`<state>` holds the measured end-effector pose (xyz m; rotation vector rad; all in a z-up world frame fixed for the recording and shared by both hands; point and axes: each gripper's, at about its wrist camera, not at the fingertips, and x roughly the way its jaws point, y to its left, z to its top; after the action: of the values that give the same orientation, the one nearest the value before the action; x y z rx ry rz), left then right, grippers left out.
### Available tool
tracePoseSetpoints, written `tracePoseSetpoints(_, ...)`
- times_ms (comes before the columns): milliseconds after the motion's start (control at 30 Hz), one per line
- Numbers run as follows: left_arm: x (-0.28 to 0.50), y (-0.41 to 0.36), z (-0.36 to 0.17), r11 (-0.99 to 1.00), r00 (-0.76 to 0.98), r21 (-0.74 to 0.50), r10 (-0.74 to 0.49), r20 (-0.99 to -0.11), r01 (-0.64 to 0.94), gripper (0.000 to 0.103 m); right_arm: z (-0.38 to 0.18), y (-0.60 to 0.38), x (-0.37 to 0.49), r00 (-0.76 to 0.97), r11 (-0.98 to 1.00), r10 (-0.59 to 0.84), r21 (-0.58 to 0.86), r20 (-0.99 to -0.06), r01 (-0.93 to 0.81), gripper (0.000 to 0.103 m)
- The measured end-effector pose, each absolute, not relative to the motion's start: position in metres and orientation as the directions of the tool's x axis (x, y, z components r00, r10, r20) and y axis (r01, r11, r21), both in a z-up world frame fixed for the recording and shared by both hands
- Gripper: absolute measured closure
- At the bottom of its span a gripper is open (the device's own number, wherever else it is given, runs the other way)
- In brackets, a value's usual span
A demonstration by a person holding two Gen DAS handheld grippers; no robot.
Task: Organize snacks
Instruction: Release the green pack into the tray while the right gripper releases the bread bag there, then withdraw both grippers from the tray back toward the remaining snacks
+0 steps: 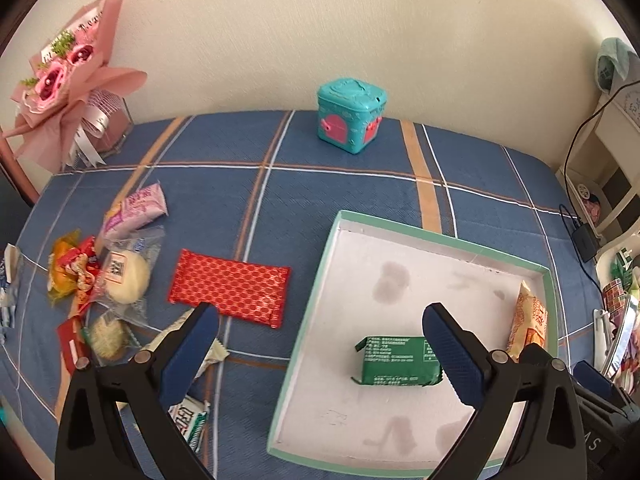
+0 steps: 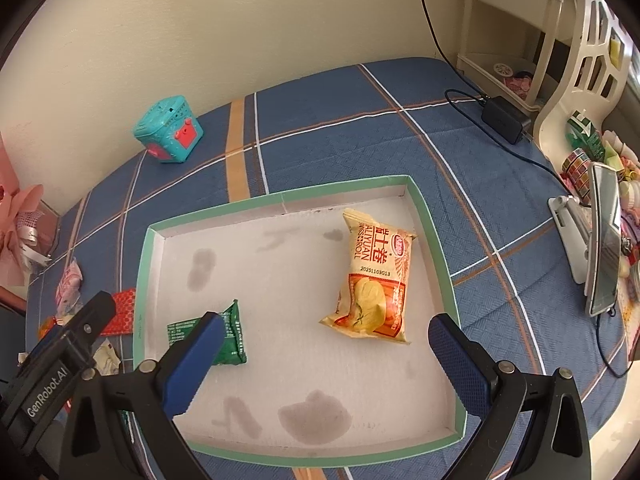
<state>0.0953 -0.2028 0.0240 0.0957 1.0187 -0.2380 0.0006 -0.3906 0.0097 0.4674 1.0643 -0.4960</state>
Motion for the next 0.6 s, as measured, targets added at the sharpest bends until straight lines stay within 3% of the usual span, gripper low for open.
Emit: tracePoseSetpoints(600,0.074,-0.171,0.028,0.976,0.528,0.025,-0.095,-0.844,0.216,0.001,0.005,-0.357,-0.012,0.401,0.827,-0.131,0.123,-0.907,0.549,0.0)
